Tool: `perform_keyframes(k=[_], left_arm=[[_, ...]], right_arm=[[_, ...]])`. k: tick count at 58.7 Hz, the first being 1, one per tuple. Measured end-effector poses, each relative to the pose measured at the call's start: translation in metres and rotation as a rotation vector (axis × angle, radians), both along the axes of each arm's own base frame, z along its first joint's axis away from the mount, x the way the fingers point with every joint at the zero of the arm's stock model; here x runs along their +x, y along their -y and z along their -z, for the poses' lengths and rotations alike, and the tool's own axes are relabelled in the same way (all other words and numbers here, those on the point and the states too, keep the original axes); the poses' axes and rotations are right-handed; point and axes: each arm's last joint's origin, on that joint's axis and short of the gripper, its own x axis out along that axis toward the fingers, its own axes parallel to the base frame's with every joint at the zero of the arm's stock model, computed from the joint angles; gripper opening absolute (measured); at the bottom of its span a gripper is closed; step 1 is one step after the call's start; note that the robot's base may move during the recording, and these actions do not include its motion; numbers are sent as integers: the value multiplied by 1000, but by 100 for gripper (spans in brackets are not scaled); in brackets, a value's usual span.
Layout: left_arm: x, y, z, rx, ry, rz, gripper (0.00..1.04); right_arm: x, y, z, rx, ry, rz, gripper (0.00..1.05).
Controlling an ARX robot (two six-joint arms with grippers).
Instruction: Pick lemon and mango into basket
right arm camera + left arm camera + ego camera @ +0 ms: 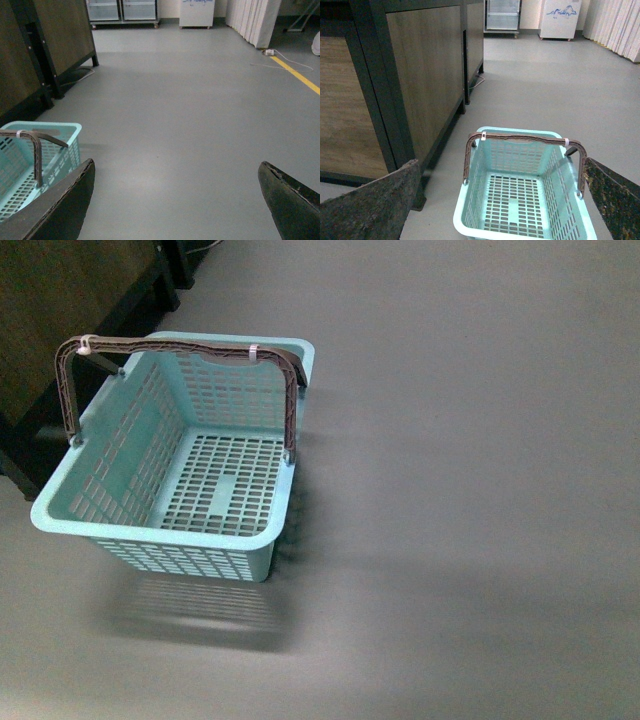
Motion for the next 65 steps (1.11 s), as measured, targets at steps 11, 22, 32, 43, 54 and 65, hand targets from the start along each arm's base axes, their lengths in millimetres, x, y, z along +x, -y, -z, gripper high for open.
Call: perform_keyframes(k=[11, 22, 32, 43, 54, 65], left_arm=[[0, 0, 0, 0, 0, 0, 98], [0, 0, 0, 0, 0, 0, 98], [0, 0, 0, -5, -3, -6, 98], [13, 3, 5, -329, -322, -312, 98], [55, 5, -5, -633, -293, -259, 98], [124, 20, 0, -888, -302, -213, 98]], right_arm=[[0, 0, 0, 0, 0, 0, 96], [0, 0, 0, 0, 0, 0, 96], [0, 0, 0, 0, 0, 0, 96], [0, 0, 0, 0, 0, -2, 96], [0, 0, 0, 0, 0, -2, 96], [0, 0, 0, 0, 0, -2, 96]])
